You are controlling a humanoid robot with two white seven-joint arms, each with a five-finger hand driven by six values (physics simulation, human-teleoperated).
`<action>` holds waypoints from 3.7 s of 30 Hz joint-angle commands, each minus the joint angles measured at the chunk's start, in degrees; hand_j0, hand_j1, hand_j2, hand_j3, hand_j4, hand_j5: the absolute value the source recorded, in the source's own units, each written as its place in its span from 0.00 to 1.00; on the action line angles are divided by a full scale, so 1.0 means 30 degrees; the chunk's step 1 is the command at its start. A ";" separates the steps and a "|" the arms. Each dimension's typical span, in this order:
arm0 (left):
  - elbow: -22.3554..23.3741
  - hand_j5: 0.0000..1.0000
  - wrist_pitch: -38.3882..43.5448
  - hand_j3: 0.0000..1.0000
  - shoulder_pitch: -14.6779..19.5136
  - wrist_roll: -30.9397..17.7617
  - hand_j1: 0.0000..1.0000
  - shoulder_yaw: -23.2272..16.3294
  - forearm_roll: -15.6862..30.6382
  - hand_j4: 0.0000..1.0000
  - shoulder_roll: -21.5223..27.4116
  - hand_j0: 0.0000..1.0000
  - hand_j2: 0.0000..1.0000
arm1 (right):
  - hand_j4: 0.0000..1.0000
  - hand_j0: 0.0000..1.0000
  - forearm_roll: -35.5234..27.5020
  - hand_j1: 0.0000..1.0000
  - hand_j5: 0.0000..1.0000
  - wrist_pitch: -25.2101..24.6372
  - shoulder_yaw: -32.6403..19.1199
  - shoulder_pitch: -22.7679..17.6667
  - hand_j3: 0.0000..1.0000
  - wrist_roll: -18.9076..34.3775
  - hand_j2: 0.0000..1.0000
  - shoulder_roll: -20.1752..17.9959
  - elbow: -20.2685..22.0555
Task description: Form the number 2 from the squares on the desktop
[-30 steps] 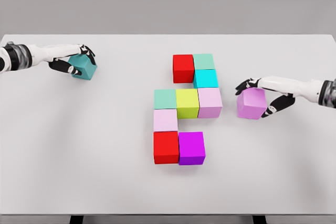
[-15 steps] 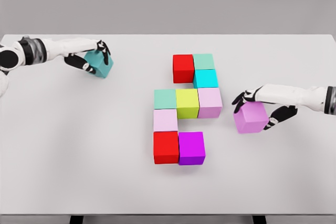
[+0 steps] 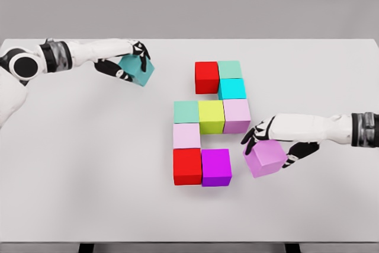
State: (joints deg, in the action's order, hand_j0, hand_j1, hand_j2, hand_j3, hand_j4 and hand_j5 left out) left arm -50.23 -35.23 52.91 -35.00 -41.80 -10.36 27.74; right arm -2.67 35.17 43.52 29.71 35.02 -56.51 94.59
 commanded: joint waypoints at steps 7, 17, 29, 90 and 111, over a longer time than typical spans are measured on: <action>-0.0629 0.33 0.0077 0.33 -0.0088 -0.0001 0.33 -0.0042 0.0348 0.33 -0.0635 0.33 0.33 | 0.67 0.67 -0.0075 0.67 0.67 -0.0056 -0.0268 0.0059 0.67 -0.0006 0.67 0.0027 -0.0269; -0.0249 0.33 0.1459 0.33 -0.0264 -0.0001 0.33 0.0075 0.0231 0.33 -0.2276 0.33 0.33 | 1.00 1.00 -0.0075 1.00 1.00 -0.0056 -0.0591 0.0029 1.00 -0.0006 1.00 0.0085 -0.0416; 0.0162 0.33 0.5502 0.33 -0.0264 -0.0001 0.33 0.0632 -0.0150 0.33 -0.3183 0.33 0.33 | 1.00 1.00 -0.0192 1.00 1.00 -0.0056 -0.1470 0.0000 1.00 -0.0006 1.00 -0.0178 -0.1557; 0.1715 0.97 0.5942 0.97 -0.0586 -0.0001 0.97 0.1979 -0.0092 0.97 -0.5029 0.97 0.97 | 1.00 1.00 -0.1530 1.00 1.00 -0.0056 -0.1352 -0.0937 1.00 -0.0006 1.00 -0.3401 -0.1583; 0.0013 1.00 0.0077 1.00 -0.1026 -0.0001 1.00 0.1805 0.2867 1.00 0.0831 1.00 1.00 | 1.00 1.00 0.2854 1.00 1.00 -0.0056 -0.2320 -0.0967 1.00 -0.0006 1.00 -0.4427 0.0493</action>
State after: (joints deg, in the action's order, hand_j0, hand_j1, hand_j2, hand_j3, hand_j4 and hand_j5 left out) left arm -50.53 -33.67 50.62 -35.01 -35.13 -2.92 27.47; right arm 1.76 35.12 37.43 26.71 35.01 -71.03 95.86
